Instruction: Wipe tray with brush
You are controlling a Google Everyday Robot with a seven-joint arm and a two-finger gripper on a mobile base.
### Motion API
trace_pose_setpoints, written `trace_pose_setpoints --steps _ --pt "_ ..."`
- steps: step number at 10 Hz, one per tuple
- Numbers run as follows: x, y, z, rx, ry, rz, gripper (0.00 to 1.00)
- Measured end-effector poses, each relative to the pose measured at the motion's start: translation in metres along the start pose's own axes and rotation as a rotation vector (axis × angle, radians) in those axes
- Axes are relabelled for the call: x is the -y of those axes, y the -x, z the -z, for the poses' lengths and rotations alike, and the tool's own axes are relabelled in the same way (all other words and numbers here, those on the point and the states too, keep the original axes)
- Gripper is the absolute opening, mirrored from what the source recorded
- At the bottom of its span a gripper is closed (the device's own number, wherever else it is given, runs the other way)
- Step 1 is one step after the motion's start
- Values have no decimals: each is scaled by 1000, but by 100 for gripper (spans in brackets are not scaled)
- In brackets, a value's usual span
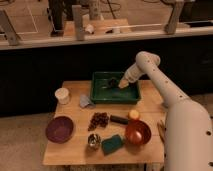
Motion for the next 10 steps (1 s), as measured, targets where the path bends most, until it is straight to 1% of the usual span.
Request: trace_pose_setpoints --steps 1,2,3,5,8,10 --pt "-11 10 -5 10 27 27 5" --pt "-20 14 -7 19 51 46 5" --pt "-32 17 -7 27 79 70 5" --pt "-52 19 -3 32 115 110 5" --pt "-72 9 10 20 148 153 5" --pt "-75 -10 23 3 153 148 5"
